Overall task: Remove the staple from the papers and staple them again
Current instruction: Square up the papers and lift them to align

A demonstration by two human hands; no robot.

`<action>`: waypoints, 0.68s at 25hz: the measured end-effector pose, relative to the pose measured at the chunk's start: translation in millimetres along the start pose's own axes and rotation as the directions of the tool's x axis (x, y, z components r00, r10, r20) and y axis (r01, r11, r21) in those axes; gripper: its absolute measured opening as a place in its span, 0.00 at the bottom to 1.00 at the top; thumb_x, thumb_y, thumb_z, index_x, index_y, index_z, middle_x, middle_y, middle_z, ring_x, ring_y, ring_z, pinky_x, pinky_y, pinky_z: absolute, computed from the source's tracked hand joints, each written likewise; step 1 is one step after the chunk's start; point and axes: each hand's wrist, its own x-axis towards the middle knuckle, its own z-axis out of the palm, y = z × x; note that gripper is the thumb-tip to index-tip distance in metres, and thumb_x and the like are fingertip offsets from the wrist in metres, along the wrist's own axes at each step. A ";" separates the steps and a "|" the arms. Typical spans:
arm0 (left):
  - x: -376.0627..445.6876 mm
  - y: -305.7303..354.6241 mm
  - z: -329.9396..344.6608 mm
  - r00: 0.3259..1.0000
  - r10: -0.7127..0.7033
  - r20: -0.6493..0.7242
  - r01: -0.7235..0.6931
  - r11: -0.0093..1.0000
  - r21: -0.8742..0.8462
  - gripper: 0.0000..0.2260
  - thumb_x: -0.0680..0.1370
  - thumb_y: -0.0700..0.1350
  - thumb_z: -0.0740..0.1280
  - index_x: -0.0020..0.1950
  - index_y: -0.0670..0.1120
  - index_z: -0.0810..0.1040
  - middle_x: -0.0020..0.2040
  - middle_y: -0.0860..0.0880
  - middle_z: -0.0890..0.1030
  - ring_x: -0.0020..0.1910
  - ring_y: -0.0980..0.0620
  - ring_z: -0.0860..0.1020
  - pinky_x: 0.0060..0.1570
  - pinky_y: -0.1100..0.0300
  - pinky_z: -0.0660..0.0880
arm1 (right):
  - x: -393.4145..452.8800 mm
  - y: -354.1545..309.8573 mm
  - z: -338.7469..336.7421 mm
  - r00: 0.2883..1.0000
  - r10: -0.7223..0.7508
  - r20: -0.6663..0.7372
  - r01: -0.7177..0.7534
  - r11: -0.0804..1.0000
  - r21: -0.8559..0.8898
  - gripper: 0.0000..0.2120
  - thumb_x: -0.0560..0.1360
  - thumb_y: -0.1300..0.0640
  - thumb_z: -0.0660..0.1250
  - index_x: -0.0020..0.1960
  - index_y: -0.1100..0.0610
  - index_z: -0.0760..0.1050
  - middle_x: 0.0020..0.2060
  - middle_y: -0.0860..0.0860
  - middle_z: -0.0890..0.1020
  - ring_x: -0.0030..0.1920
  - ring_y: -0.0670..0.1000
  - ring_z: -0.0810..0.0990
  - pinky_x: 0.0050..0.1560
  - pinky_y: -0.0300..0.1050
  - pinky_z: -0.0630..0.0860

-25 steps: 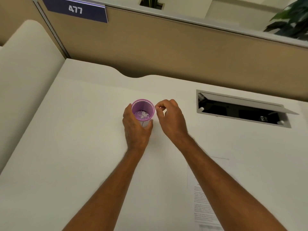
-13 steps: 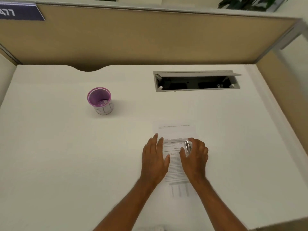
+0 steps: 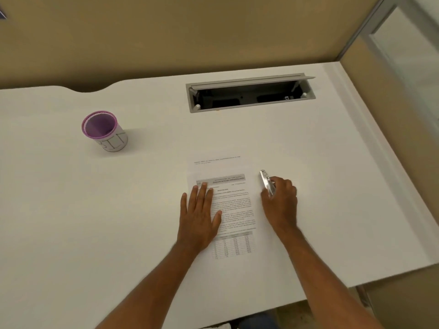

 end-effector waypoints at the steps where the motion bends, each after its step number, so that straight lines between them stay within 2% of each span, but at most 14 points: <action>1: -0.3 -0.3 0.6 1.000 0.001 -0.002 -0.001 1.000 0.007 0.31 0.82 0.58 0.56 0.82 0.45 0.60 0.84 0.45 0.57 0.83 0.43 0.55 0.79 0.38 0.54 | 8.1 9.4 -6.5 0.999 0.037 -0.007 -0.037 0.999 -0.007 0.16 0.75 0.58 0.69 0.62 0.57 0.76 0.54 0.57 0.79 0.55 0.61 0.75 0.53 0.55 0.75; 6: -1.1 0.1 3.4 1.000 -0.001 -0.012 0.001 1.000 0.025 0.31 0.82 0.58 0.57 0.83 0.45 0.59 0.84 0.46 0.56 0.83 0.44 0.54 0.80 0.38 0.53 | 20.0 33.7 -12.9 0.997 0.061 0.050 -0.060 0.998 -0.024 0.16 0.77 0.56 0.69 0.63 0.58 0.75 0.55 0.58 0.77 0.56 0.63 0.75 0.54 0.56 0.73; 9: -1.6 0.6 4.5 1.000 -0.002 -0.024 0.003 0.999 0.032 0.31 0.83 0.58 0.56 0.83 0.45 0.58 0.84 0.46 0.56 0.83 0.44 0.54 0.80 0.39 0.52 | 14.5 28.2 -17.0 0.997 0.078 -0.008 -0.078 0.996 -0.039 0.22 0.76 0.52 0.72 0.67 0.57 0.73 0.61 0.57 0.76 0.61 0.62 0.73 0.58 0.57 0.72; 11: -1.8 0.5 4.9 1.000 0.001 -0.031 0.000 1.000 0.021 0.31 0.83 0.58 0.56 0.83 0.45 0.58 0.84 0.46 0.56 0.84 0.45 0.53 0.80 0.39 0.51 | 0.7 17.7 -18.4 0.999 0.033 -0.027 -0.032 0.998 0.045 0.23 0.77 0.52 0.72 0.69 0.56 0.72 0.61 0.56 0.75 0.60 0.59 0.73 0.59 0.57 0.74; 13: -2.1 0.2 5.5 1.000 -0.002 -0.030 0.003 1.000 0.024 0.31 0.83 0.58 0.55 0.83 0.46 0.57 0.85 0.46 0.55 0.84 0.45 0.52 0.80 0.39 0.51 | -22.2 5.0 -13.0 0.995 0.000 0.095 -0.011 0.993 0.115 0.21 0.77 0.54 0.70 0.68 0.56 0.72 0.59 0.54 0.76 0.59 0.57 0.75 0.59 0.55 0.77; 15: -1.7 0.1 5.6 1.000 -0.006 -0.029 0.007 1.000 0.023 0.31 0.83 0.59 0.54 0.83 0.46 0.56 0.85 0.47 0.54 0.84 0.46 0.51 0.81 0.39 0.50 | -41.5 -7.2 -4.9 0.975 0.055 0.214 -0.071 0.995 0.067 0.23 0.77 0.54 0.70 0.69 0.58 0.71 0.62 0.56 0.75 0.63 0.58 0.72 0.63 0.53 0.74; 17: -1.8 0.2 5.5 1.000 -0.005 -0.030 0.006 1.000 0.026 0.31 0.83 0.59 0.54 0.84 0.46 0.56 0.85 0.47 0.54 0.84 0.46 0.51 0.81 0.39 0.50 | -47.2 -19.0 0.3 0.965 0.133 0.228 -0.144 0.989 0.031 0.25 0.77 0.52 0.71 0.70 0.59 0.70 0.64 0.57 0.74 0.66 0.59 0.70 0.64 0.52 0.72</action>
